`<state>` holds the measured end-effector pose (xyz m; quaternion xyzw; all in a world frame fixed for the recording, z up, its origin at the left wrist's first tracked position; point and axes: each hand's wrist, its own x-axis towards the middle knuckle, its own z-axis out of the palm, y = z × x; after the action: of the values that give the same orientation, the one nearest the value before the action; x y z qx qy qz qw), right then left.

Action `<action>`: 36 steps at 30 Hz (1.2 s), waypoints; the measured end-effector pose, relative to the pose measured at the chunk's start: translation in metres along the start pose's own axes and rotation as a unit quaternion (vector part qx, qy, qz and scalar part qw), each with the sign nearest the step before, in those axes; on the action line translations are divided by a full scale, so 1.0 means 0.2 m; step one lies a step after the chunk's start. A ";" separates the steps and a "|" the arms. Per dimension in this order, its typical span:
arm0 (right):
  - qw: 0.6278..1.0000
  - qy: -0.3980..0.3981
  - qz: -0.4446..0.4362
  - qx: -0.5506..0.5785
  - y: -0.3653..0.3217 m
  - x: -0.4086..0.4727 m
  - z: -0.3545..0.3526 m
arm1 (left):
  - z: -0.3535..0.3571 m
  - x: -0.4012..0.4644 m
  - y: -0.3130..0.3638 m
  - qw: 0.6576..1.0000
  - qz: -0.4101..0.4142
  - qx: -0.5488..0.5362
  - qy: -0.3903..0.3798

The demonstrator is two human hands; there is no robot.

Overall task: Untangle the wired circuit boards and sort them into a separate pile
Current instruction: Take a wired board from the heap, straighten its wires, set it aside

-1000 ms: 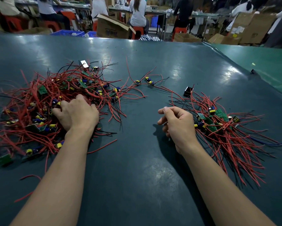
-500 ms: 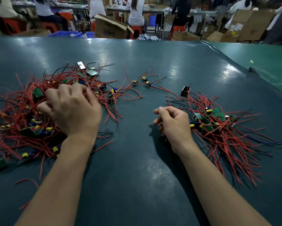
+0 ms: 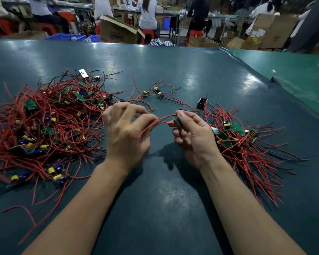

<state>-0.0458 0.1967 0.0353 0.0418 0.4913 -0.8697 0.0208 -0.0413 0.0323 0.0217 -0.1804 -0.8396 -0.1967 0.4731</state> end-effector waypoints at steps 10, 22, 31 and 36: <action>0.986 -0.073 0.040 0.142 0.00 0.00 0.02 | 0.01 0.01 0.07 0.960 -0.189 -0.127 0.161; 0.990 -0.021 -0.099 -0.097 0.07 0.01 0.00 | 0.07 -0.03 0.11 0.849 -0.352 -0.380 -0.102; 0.975 -0.022 -0.137 -0.176 0.08 0.01 0.00 | 0.07 -0.01 0.08 0.805 -0.363 -0.459 -0.094; 0.999 -0.010 -0.041 0.032 0.04 0.01 0.01 | 0.06 -0.01 0.07 0.746 -0.376 -0.542 -0.091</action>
<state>-0.0464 0.1909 0.0300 0.0141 0.4646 -0.8853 -0.0113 -0.0422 0.0501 0.0162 -0.0931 -0.6310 -0.7630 0.1050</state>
